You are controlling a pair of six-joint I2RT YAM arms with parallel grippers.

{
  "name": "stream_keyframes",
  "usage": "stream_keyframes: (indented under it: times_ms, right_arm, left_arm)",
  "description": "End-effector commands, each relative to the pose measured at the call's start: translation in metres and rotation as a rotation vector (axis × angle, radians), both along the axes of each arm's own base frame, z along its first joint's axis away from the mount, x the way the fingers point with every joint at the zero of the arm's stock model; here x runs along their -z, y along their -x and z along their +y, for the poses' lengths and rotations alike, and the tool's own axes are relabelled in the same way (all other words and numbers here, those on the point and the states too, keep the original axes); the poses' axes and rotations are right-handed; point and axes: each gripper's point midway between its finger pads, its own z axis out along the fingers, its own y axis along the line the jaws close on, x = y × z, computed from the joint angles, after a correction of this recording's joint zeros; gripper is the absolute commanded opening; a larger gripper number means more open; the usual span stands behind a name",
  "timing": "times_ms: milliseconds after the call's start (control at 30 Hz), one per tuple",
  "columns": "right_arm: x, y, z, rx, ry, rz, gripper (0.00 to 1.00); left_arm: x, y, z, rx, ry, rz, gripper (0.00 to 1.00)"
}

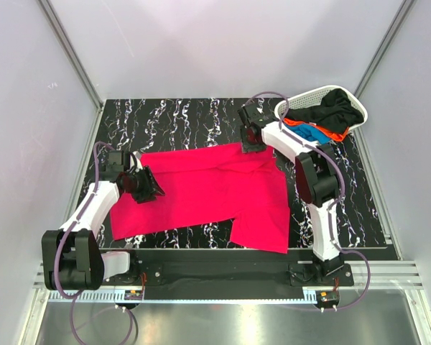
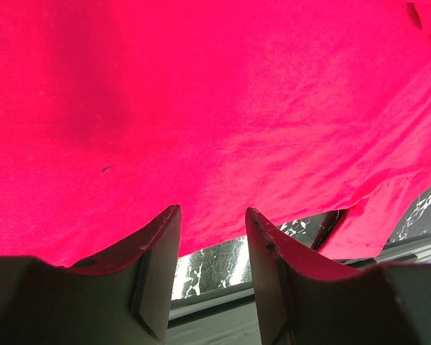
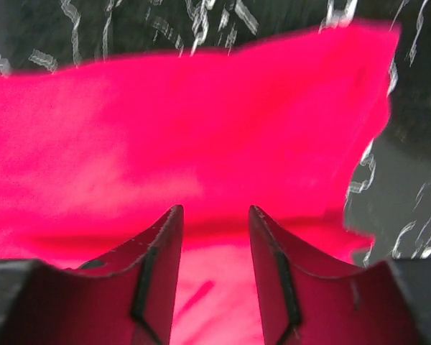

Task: Fold and stack the t-shirts
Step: Fold the tshirt

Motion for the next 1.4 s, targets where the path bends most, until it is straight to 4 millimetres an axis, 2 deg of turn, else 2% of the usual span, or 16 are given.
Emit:
stream_keyframes:
  times_ms: [0,33,67,133,167,200,233,300,433,500,533,567,633,1100,1200,1367]
  right_arm:
    - [-0.05,0.029,0.008,-0.006,-0.126,0.009,0.5]
    - [-0.052,0.046,0.007,-0.006,-0.157,0.027,0.51]
    - [-0.053,0.057,0.016,-0.024,-0.219,0.046,0.54]
    - [-0.052,0.071,0.017,0.008,-0.309,0.005,0.57]
    - [-0.052,0.079,0.025,-0.009,-0.375,0.002,0.61]
    - [-0.033,0.096,0.021,0.018,-0.4,0.032,0.64]
    - [-0.048,0.087,0.027,0.006,-0.461,-0.049,0.64]
    - [-0.038,0.094,0.031,0.009,-0.506,-0.042,0.67]
    - [-0.03,0.086,0.039,0.009,-0.561,-0.05,0.65]
    - [-0.027,0.084,0.041,0.015,-0.594,-0.042,0.53]
    - [-0.02,0.083,0.042,0.022,-0.594,-0.029,0.38]
    - [-0.017,0.082,0.041,0.033,-0.593,-0.02,0.32]
    - [-0.012,0.081,0.04,0.046,-0.595,-0.016,0.28]
    - [0.019,0.078,0.033,0.157,-0.585,0.042,0.35]
    - [0.031,0.078,0.028,0.177,-0.573,0.06,0.36]
    - [0.033,0.073,0.023,0.178,-0.568,0.044,0.39]
  left_arm:
    - [-0.012,-0.011,0.003,0.005,-0.014,-0.07,0.45]
    - [-0.012,-0.011,0.002,0.005,-0.014,-0.071,0.45]
    - [-0.011,-0.011,0.002,0.005,-0.011,-0.071,0.45]
    - [-0.009,-0.01,0.002,0.005,-0.008,-0.066,0.45]
    - [-0.009,-0.01,0.0,0.008,0.0,-0.068,0.45]
    - [-0.009,-0.01,0.0,0.01,0.004,-0.065,0.45]
    - [-0.008,-0.009,-0.001,0.012,0.01,-0.063,0.45]
    - [-0.008,-0.008,-0.003,0.019,0.018,-0.061,0.46]
    - [-0.008,-0.006,-0.004,0.023,0.021,-0.062,0.45]
    - [-0.008,-0.006,-0.004,0.026,0.025,-0.063,0.45]
    - [-0.008,-0.005,-0.005,0.03,0.028,-0.062,0.45]
    - [-0.008,-0.003,-0.005,0.032,0.03,-0.058,0.45]
    - [-0.008,-0.003,-0.005,0.035,0.029,-0.064,0.45]
    - [-0.007,-0.007,-0.003,0.036,0.019,-0.056,0.45]
    - [-0.007,-0.006,-0.004,0.039,0.019,-0.053,0.45]
    - [-0.009,-0.009,-0.004,0.039,0.019,-0.058,0.45]
